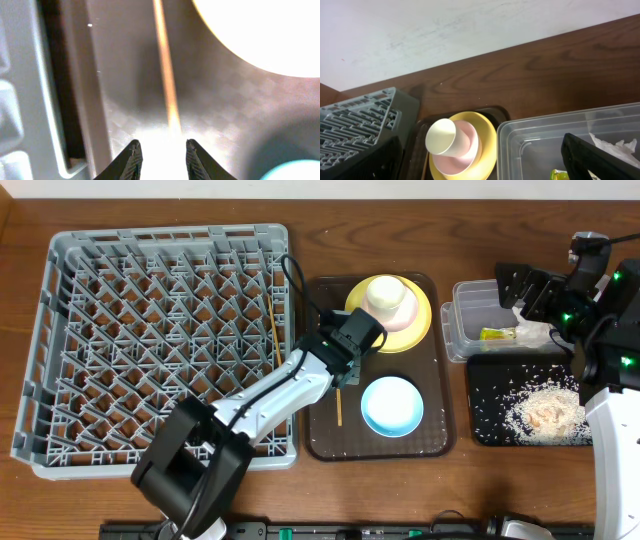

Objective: Sort waste into correct bins and load items into the dishwasher rack

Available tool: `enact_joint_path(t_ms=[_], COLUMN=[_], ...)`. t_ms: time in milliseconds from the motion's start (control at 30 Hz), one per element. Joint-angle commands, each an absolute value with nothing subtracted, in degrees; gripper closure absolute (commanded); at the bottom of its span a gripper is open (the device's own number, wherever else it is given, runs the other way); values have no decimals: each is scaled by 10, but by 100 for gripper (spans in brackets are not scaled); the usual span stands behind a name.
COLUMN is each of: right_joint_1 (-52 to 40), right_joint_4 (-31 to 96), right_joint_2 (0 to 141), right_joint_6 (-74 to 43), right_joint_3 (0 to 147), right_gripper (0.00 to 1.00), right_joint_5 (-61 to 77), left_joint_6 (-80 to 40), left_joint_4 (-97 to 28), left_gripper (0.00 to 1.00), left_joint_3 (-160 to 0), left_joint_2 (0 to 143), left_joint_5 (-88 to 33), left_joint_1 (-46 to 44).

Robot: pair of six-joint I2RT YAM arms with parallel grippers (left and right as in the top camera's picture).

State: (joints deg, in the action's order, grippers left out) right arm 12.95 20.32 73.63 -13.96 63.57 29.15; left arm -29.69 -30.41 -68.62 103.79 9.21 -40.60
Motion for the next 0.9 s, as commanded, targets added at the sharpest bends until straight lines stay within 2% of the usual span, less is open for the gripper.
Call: enact_joint_path(t_ms=[0, 567, 700, 867], right_joint_1=[133, 133, 133, 133], right_joint_4=[204, 204, 204, 204], right_joint_2=[736, 736, 736, 736], right_joint_6=[-130, -130, -130, -130], right_joint_3=[636, 636, 636, 636], right_gripper=[1, 1, 1, 1], right_joint_5=[298, 298, 298, 298], left_joint_6=[-290, -290, -290, -290], left_joint_4=[-305, -277, -277, -275], left_gripper=[67, 68, 76, 77], left_joint_3=[-697, -688, -688, -688], left_joint_2=[1039, 1116, 1121, 1121], left_joint_5=[64, 67, 66, 66], left_joint_1=[-403, -402, -403, -403])
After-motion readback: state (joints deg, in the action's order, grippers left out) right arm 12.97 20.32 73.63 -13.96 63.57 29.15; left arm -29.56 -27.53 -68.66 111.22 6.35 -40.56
